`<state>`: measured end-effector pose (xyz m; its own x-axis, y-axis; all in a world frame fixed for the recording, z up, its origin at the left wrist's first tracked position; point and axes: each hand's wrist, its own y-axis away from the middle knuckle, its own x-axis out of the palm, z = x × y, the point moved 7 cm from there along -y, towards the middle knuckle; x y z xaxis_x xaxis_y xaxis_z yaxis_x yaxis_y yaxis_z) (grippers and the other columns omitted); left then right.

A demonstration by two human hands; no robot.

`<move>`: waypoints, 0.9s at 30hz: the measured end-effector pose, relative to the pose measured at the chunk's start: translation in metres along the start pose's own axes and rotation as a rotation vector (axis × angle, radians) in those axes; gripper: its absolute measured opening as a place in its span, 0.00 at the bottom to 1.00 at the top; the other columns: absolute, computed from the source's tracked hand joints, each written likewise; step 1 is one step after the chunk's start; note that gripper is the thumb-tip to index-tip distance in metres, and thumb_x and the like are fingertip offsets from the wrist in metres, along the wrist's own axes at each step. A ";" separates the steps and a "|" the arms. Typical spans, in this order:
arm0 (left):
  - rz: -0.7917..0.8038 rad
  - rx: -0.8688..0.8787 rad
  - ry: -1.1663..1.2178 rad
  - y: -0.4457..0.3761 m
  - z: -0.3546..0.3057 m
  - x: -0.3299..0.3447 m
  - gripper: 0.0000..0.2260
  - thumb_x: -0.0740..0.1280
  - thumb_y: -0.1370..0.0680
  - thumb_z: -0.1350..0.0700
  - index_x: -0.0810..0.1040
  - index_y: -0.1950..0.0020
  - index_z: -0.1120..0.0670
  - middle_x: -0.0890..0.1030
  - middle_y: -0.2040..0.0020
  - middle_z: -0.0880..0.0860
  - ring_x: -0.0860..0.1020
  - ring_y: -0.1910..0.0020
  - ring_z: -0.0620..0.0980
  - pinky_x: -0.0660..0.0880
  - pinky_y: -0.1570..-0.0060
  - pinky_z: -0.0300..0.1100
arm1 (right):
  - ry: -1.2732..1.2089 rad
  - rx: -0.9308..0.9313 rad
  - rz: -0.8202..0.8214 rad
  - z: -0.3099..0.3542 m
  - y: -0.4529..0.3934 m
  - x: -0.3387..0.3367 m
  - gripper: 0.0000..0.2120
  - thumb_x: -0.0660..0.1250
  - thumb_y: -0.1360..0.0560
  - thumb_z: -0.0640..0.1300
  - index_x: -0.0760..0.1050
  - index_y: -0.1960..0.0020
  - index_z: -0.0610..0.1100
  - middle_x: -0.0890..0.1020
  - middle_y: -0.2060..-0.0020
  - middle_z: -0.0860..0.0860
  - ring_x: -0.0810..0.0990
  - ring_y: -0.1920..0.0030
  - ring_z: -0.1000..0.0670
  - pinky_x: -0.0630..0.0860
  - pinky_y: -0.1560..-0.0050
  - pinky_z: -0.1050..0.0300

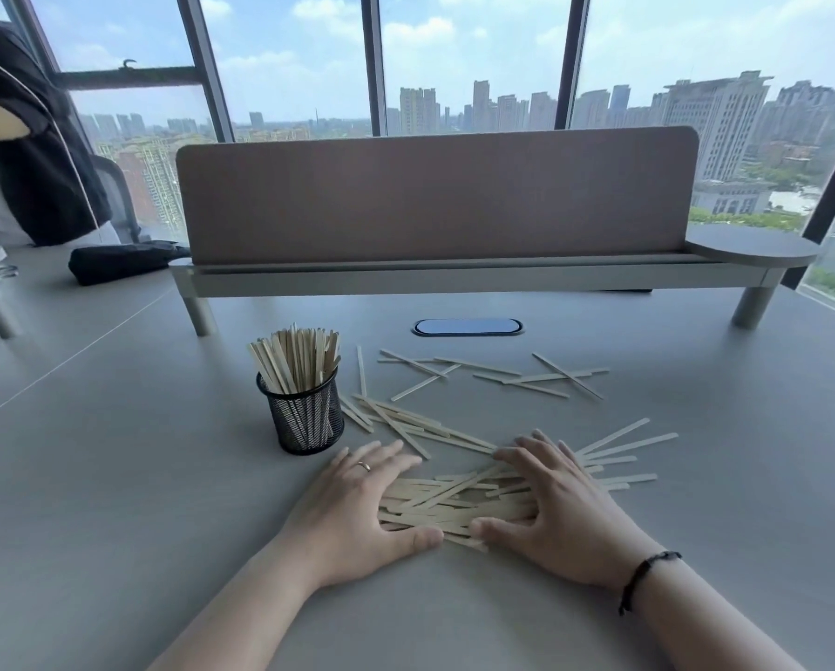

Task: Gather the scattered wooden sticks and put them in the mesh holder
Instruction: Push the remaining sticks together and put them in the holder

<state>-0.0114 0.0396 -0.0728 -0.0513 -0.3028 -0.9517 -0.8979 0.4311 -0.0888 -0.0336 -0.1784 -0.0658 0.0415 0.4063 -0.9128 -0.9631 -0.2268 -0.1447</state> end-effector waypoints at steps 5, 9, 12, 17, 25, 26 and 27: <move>-0.015 0.013 0.062 -0.004 -0.006 0.001 0.44 0.57 0.34 0.19 0.66 0.23 0.40 0.61 0.20 0.40 0.55 0.20 0.41 0.49 0.22 0.40 | -0.178 -0.073 -0.030 0.031 -0.008 0.013 0.36 0.66 0.35 0.75 0.70 0.33 0.57 0.71 0.36 0.63 0.66 0.32 0.61 0.60 0.35 0.71; -0.087 0.018 0.142 -0.004 -0.002 -0.002 0.31 0.65 0.28 0.29 0.73 0.28 0.40 0.71 0.26 0.39 0.63 0.24 0.38 0.56 0.28 0.31 | -0.177 -0.073 -0.042 0.031 -0.010 0.017 0.31 0.64 0.32 0.72 0.71 0.34 0.58 0.71 0.37 0.64 0.72 0.37 0.60 0.68 0.36 0.64; -0.089 0.005 0.230 -0.002 0.002 -0.002 0.29 0.62 0.29 0.30 0.75 0.31 0.40 0.74 0.31 0.37 0.67 0.27 0.36 0.65 0.29 0.36 | -0.107 -0.069 -0.072 0.021 -0.009 0.013 0.28 0.62 0.30 0.71 0.71 0.36 0.57 0.73 0.37 0.62 0.70 0.36 0.58 0.65 0.37 0.66; 0.032 0.100 0.100 -0.001 -0.014 0.004 0.38 0.63 0.31 0.24 0.69 0.25 0.40 0.66 0.24 0.34 0.58 0.23 0.35 0.54 0.23 0.37 | -0.129 -0.045 -0.115 0.019 -0.013 0.014 0.22 0.63 0.26 0.64 0.73 0.37 0.55 0.75 0.38 0.59 0.72 0.36 0.54 0.64 0.38 0.66; 0.028 -0.026 -0.051 0.001 -0.003 -0.002 0.43 0.56 0.32 0.19 0.58 0.21 0.37 0.58 0.20 0.36 0.52 0.20 0.40 0.42 0.20 0.53 | 0.037 0.307 -0.330 -0.027 0.003 -0.023 0.29 0.57 0.27 0.72 0.70 0.34 0.57 0.75 0.35 0.57 0.69 0.29 0.51 0.51 0.23 0.44; 0.037 -0.069 -0.055 0.002 0.004 -0.002 0.45 0.56 0.34 0.18 0.56 0.21 0.37 0.57 0.19 0.37 0.51 0.19 0.42 0.42 0.20 0.53 | 0.046 0.380 -0.282 -0.037 0.004 -0.023 0.31 0.55 0.28 0.73 0.69 0.32 0.57 0.73 0.32 0.55 0.66 0.26 0.50 0.50 0.23 0.44; 0.046 -0.107 -0.055 0.002 0.009 -0.002 0.47 0.55 0.35 0.17 0.55 0.20 0.37 0.55 0.19 0.38 0.50 0.19 0.43 0.41 0.21 0.54 | 0.057 0.421 -0.216 -0.043 0.004 -0.019 0.33 0.53 0.29 0.75 0.67 0.31 0.57 0.71 0.30 0.55 0.61 0.24 0.50 0.49 0.23 0.43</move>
<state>-0.0094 0.0490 -0.0742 -0.0727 -0.2367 -0.9689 -0.9367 0.3497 -0.0152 -0.0267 -0.2256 -0.0653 0.2557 0.3530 -0.9000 -0.9544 0.2408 -0.1767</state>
